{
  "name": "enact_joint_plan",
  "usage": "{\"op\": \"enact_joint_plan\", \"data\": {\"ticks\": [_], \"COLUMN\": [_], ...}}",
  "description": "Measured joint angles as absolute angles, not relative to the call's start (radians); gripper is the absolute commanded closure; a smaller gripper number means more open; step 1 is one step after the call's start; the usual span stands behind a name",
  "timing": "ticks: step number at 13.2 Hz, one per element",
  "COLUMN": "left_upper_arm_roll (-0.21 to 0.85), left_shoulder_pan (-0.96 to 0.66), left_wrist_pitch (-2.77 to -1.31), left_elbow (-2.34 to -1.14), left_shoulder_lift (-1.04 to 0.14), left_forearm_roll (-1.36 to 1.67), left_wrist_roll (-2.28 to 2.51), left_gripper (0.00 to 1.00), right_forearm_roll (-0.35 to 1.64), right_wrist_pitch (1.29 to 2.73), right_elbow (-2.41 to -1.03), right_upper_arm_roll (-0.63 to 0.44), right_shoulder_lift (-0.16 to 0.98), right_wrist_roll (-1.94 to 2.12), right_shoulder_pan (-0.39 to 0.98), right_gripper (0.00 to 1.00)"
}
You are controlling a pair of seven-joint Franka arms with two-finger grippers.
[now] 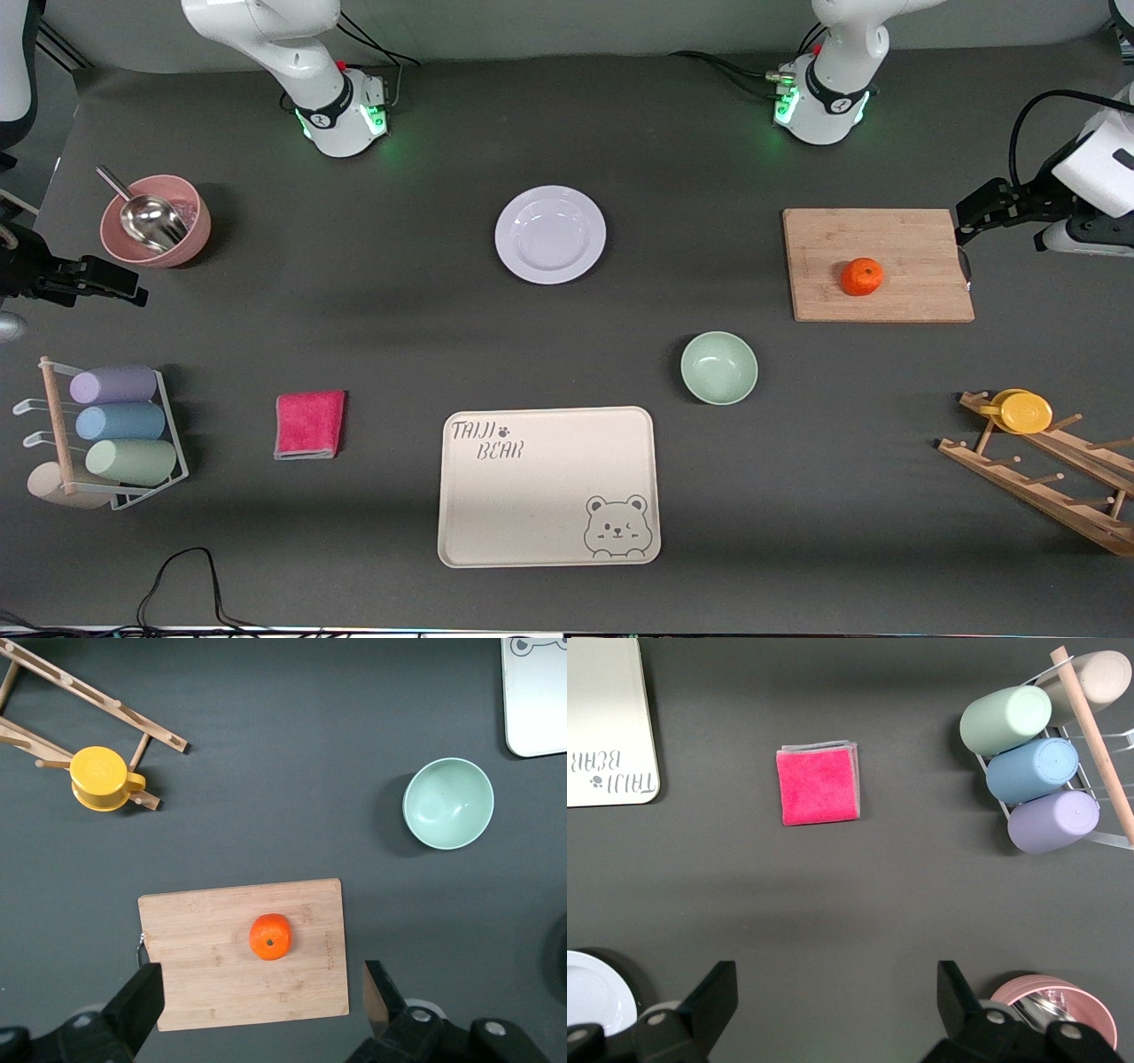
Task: Place orange and plate with both arms
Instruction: 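Reach the left gripper down to the orange on the cutting board, then grasp the orange with the left gripper while the right gripper reaches out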
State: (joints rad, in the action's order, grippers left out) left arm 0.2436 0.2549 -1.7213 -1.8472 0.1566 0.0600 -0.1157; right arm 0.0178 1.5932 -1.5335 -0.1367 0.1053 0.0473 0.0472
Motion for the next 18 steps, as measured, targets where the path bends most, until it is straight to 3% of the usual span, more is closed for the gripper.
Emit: {"op": "enact_joint_plan", "data": {"ticks": [7,10,14,18], "left_upper_arm_roll": [0.240,0.239,0.237,0.239], "left_shoulder_pan": [0.257,0.260,0.270,0.272], "left_wrist_pitch": [-1.712,-1.724,-2.027,-2.407], "left_elbow": [-1.850,-1.918,-2.205,-2.531], "left_shoulder_lift": [0.144,0.107,0.093,0.095], "left_forearm_roll": [0.059,0.057,0.055,0.055], "left_wrist_roll": [-0.116,-0.116,-0.116,-0.116], "left_gripper": [0.00,0.00,0.00,0.00], "right_forearm_roll": [0.018,0.018,0.018,0.018], "right_wrist_pitch": [1.593,1.589,1.589,1.624], "right_elbow": [-1.534,-1.535,-1.607,-1.793], "right_upper_arm_roll": [-0.137,-0.138,-0.139,-0.139], "right_shoulder_lift": [0.105,0.104,0.055,-0.107], "right_wrist_roll": [0.047,0.047,0.047,0.047], "right_shoulder_pan": [0.047,0.047,0.047,0.047], "right_gripper": [0.00,0.00,0.00,0.00]}}
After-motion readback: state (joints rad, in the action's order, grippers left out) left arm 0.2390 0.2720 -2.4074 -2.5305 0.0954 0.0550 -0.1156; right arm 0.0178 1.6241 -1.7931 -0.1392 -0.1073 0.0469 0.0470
